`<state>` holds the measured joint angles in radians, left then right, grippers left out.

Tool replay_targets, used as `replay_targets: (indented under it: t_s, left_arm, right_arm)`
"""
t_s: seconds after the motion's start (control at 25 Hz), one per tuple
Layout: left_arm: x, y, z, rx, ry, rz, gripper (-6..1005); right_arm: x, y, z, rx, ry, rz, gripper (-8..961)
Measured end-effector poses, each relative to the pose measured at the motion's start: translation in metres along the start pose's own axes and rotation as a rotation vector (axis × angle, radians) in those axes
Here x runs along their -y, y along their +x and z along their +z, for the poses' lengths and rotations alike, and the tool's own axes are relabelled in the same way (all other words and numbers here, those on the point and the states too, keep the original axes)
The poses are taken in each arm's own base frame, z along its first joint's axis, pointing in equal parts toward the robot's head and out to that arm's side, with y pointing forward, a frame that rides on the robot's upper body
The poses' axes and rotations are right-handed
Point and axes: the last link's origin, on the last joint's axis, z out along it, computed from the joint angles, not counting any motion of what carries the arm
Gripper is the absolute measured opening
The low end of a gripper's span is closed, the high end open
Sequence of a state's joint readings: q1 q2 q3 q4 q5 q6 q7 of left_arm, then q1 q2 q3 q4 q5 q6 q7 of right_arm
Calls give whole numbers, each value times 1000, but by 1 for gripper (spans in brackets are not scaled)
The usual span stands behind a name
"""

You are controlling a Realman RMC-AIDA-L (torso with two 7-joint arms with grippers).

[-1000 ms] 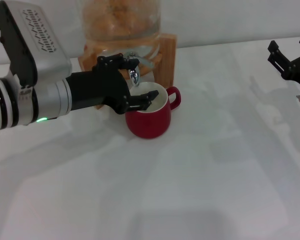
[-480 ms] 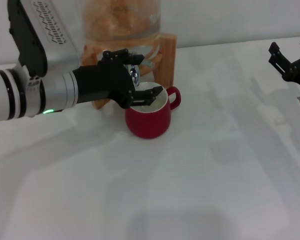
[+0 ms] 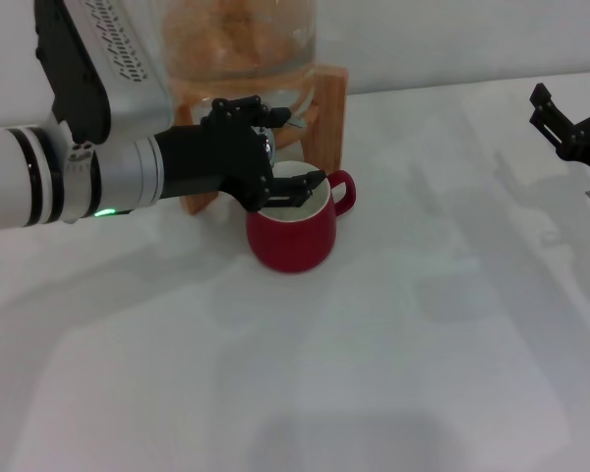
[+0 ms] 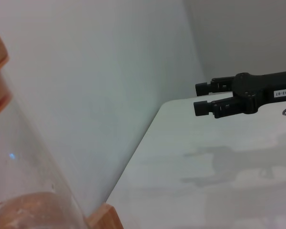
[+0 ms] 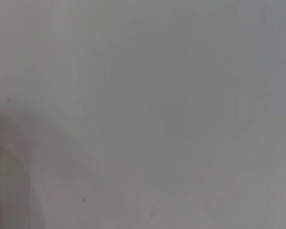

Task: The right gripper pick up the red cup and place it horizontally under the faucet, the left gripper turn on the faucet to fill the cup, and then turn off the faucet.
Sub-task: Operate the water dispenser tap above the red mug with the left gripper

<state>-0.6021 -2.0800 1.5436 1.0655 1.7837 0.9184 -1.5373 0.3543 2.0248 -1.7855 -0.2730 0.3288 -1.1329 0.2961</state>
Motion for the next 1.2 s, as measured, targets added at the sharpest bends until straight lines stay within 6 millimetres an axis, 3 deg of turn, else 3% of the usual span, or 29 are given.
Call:
replay_targets:
  t_s: [1.2]
  left_arm:
    - [2, 9, 9, 0, -27, 30, 784]
  right_arm:
    - [1, 0, 0, 1, 4, 0, 843]
